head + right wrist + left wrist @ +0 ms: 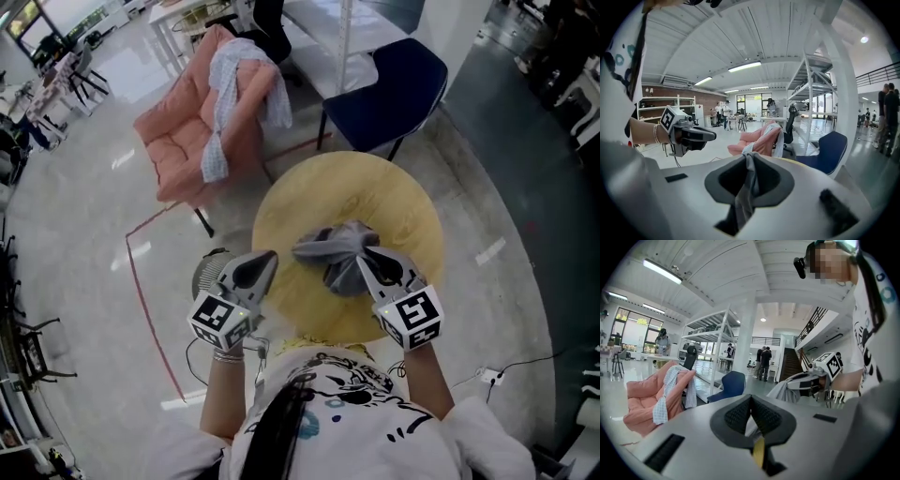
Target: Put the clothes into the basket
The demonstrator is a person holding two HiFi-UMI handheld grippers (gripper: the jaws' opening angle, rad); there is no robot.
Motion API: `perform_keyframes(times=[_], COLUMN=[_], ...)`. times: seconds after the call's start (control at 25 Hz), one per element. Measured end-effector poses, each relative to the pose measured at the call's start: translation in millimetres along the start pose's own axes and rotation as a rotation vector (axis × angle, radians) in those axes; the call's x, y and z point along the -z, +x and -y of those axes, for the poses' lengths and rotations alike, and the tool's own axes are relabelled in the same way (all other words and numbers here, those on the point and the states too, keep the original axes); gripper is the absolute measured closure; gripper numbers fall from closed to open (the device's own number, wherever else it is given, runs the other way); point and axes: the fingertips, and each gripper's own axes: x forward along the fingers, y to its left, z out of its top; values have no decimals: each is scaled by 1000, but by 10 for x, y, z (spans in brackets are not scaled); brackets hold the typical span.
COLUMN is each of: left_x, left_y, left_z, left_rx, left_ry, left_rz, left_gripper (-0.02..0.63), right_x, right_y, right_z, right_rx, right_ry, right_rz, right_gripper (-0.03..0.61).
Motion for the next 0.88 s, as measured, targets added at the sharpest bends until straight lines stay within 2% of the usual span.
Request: perform_keyframes(times=[0.36,0.52,0.88], left_x=[268,336,505], left_y=[-575,-989,-1857], left_z=[40,39,-81], left_rx=[-221,-321,-472], left_ry=[-59,-83,-105], left_rz=[10,13,42], left_gripper=[600,600,600], right_x=[-30,-133,-313], right_y=[49,115,332], right_z=[-314,-633,-1399], right_rx=[-185,-279,-413], right_ry=[-69,-97,-176], right_rz=[40,62,98], right_gripper=[529,531,531])
